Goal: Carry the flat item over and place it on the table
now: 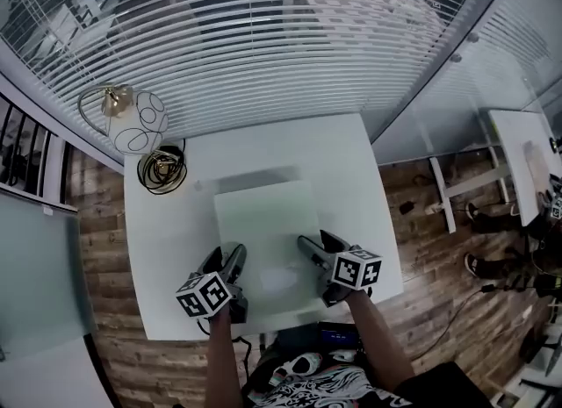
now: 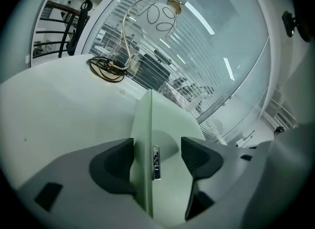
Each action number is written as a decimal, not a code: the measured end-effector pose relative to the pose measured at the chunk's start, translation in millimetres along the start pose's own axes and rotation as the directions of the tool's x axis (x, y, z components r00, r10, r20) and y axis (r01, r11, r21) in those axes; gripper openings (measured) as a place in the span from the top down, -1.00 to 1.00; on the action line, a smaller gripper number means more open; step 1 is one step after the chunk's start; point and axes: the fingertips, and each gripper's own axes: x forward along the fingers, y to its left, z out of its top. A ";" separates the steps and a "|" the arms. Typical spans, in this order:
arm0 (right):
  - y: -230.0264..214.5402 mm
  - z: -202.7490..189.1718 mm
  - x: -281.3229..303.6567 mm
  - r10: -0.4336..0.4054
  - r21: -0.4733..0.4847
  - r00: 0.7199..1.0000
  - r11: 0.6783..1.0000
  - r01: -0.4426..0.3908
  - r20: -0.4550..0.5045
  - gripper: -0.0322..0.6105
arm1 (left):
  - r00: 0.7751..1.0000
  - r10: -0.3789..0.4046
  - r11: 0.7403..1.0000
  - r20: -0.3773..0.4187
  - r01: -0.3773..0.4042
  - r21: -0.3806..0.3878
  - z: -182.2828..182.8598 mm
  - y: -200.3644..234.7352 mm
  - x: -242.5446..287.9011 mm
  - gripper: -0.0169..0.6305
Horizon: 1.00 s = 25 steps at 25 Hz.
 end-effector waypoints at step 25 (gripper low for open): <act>-12.4 -1.0 8.8 -0.109 -0.069 0.992 0.992 0.104 -0.060 0.00 | 0.996 0.078 0.994 -0.053 -0.074 0.078 -10.3 9.2 15.9 0.03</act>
